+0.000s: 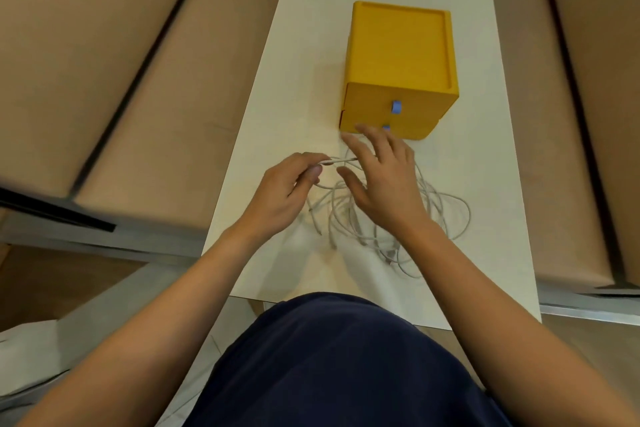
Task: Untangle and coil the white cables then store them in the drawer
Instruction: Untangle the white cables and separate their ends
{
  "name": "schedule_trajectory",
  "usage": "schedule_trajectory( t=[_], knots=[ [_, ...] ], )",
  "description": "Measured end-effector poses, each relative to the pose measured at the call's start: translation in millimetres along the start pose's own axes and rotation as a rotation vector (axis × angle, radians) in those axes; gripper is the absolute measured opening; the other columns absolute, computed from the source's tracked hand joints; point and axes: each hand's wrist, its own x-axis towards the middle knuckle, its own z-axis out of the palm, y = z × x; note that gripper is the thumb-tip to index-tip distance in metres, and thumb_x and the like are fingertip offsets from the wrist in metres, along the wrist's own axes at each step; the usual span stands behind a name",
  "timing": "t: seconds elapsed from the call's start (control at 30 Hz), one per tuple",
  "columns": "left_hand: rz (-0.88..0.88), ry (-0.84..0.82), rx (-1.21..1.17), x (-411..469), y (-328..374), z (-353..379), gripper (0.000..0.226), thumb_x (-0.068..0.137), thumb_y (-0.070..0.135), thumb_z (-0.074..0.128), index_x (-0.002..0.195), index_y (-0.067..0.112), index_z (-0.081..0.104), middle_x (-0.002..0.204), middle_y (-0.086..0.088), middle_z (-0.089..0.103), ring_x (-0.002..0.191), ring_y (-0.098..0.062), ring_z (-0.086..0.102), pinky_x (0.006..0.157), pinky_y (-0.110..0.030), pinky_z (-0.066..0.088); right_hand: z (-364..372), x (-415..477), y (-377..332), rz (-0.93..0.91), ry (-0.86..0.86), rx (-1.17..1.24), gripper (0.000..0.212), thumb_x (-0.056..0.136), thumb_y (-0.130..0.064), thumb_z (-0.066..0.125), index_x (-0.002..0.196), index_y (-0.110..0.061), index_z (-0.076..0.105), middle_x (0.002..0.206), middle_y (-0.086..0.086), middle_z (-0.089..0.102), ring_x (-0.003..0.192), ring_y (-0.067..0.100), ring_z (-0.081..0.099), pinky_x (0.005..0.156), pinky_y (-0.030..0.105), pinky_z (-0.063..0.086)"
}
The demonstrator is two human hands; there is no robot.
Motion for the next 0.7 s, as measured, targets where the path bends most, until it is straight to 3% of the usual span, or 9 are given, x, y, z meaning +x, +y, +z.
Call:
schedule_trajectory(
  t=[0.1,0.17,0.27,0.33,0.4,0.47,0.53,0.6,0.7],
  knots=[
    [-0.005,0.08,-0.044,9,10,-6,0.022,0.105,0.02,0.057,0.126,0.022,0.066,0.087,0.019,0.061,0.081,-0.01,0.06,0.074,-0.02,0.047,-10,25,6,0.0,-0.131,0.127,0.038,0.103,-0.037,0.045,0.123,-0.017,0.071,0.116,0.004,0.075,0.107,0.033,0.067,0.086,0.046,0.051],
    [-0.098,0.105,-0.116,14,10,-8,0.022,0.102,0.021,0.062,0.124,0.027,0.064,0.08,0.012,0.056,0.078,-0.013,0.059,0.072,-0.023,0.048,-21,35,7,0.095,-0.172,0.241,0.037,0.105,-0.036,0.044,0.124,-0.018,0.07,0.114,0.001,0.075,0.104,0.028,0.068,0.079,0.043,0.054],
    [-0.191,-0.021,-0.121,19,2,-7,0.01,0.104,0.024,0.06,0.11,0.025,0.068,0.091,0.015,0.069,0.09,-0.001,0.065,0.079,-0.019,0.049,-33,45,4,0.132,-0.142,0.404,0.025,0.105,-0.028,0.053,0.118,-0.018,0.072,0.101,-0.007,0.072,0.092,0.007,0.064,0.078,0.022,0.049],
    [-0.239,-0.141,-0.148,23,0,-7,0.021,0.108,0.03,0.051,0.102,0.022,0.069,0.1,0.013,0.075,0.103,-0.002,0.067,0.092,-0.027,0.049,-38,49,-2,0.142,-0.073,0.443,0.019,0.104,-0.023,0.059,0.112,-0.015,0.074,0.089,-0.012,0.064,0.08,0.001,0.056,0.071,0.01,0.038],
    [-0.26,-0.174,-0.22,26,1,-9,0.03,0.11,0.032,0.046,0.096,0.016,0.067,0.091,0.006,0.076,0.098,-0.012,0.071,0.099,-0.037,0.051,-42,53,-6,0.141,0.014,0.414,0.015,0.101,-0.021,0.063,0.107,-0.015,0.076,0.085,-0.008,0.064,0.074,0.005,0.051,0.067,0.017,0.039],
    [-0.245,-0.078,-0.308,31,6,-13,0.028,0.109,0.029,0.048,0.09,0.014,0.062,0.074,0.006,0.066,0.078,-0.017,0.07,0.087,-0.044,0.057,-47,55,-4,0.143,0.082,0.352,0.013,0.098,-0.019,0.066,0.105,-0.015,0.076,0.082,-0.004,0.06,0.074,0.007,0.048,0.065,0.028,0.041],
    [-0.177,0.095,-0.367,36,14,-21,0.019,0.105,0.025,0.058,0.087,0.027,0.063,0.072,-0.001,0.054,0.066,-0.021,0.055,0.068,-0.039,0.053,-54,56,2,0.155,0.111,0.314,0.014,0.095,-0.017,0.067,0.105,-0.014,0.077,0.08,-0.004,0.055,0.074,0.011,0.05,0.064,0.033,0.042],
    [-0.092,0.189,-0.404,41,22,-31,0.019,0.098,0.023,0.066,0.089,0.04,0.065,0.074,-0.006,0.046,0.068,-0.023,0.043,0.064,-0.033,0.041,-64,56,7,0.154,0.113,0.324,0.016,0.095,-0.018,0.068,0.107,-0.014,0.077,0.081,-0.003,0.056,0.074,0.012,0.052,0.066,0.032,0.044],
    [-0.048,0.125,-0.267,46,28,-36,0.021,0.097,0.018,0.069,0.097,0.039,0.067,0.071,0.009,0.051,0.068,-0.011,0.047,0.064,-0.021,0.04,-82,54,12,0.216,0.135,0.519,0.015,0.096,-0.016,0.068,0.109,-0.018,0.077,0.085,0.006,0.065,0.075,0.013,0.055,0.067,0.027,0.042]
  ],
)
